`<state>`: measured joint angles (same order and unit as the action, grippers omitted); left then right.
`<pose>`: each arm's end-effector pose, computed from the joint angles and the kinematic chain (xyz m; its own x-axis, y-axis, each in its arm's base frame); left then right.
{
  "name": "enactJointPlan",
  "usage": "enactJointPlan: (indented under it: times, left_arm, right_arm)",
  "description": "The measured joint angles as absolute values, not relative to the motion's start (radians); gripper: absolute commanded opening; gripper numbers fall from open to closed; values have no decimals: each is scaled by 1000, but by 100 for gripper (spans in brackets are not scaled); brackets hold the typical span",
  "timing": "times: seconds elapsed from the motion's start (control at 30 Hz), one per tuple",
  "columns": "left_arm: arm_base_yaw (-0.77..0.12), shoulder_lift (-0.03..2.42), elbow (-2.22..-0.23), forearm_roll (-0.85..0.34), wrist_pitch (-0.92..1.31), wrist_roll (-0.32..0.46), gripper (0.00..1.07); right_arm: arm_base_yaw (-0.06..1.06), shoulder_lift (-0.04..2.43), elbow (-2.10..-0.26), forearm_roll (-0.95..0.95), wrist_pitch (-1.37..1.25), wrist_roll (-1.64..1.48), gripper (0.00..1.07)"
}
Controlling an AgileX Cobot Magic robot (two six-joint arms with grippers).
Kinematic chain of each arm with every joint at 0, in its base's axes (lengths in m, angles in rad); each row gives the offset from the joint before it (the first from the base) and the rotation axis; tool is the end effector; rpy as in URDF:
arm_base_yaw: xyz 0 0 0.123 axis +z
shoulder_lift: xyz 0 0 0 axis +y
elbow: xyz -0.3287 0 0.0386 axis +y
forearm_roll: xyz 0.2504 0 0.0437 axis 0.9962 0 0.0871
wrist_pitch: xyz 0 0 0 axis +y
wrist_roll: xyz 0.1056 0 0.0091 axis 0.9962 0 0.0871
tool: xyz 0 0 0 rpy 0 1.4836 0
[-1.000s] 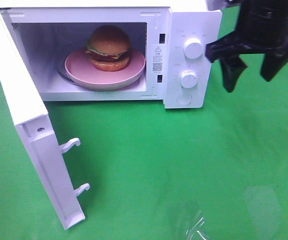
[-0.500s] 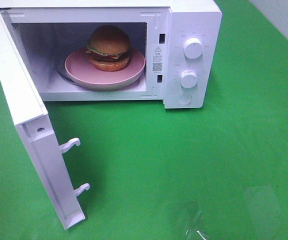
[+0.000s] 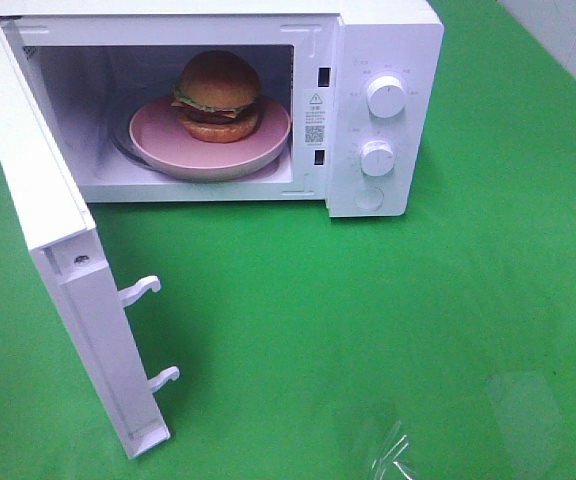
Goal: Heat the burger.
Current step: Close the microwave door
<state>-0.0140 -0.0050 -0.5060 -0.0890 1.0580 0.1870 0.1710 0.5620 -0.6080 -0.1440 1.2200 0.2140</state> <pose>-0.0372 -0.0077 0.2737 -0.4258 0.1483 -0.8926 0.1457 0.9848 0.0941 0.0415 -0.0073 0.2931 -0.8764 0.0130 -0.4815 0.0373 0.9985 -0.0409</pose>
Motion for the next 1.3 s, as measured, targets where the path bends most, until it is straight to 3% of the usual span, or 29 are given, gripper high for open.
enactJointPlan:
  times: [0.5, 1.3]
  left_arm:
    - [-14, -5, -506, -89, 1058, 187, 0]
    - [-14, -5, -506, -89, 1058, 187, 0]
  right_arm:
    - [171, 102, -528, -34, 1045, 79, 43]
    - [171, -4, -508, -17, 1013, 59, 43]
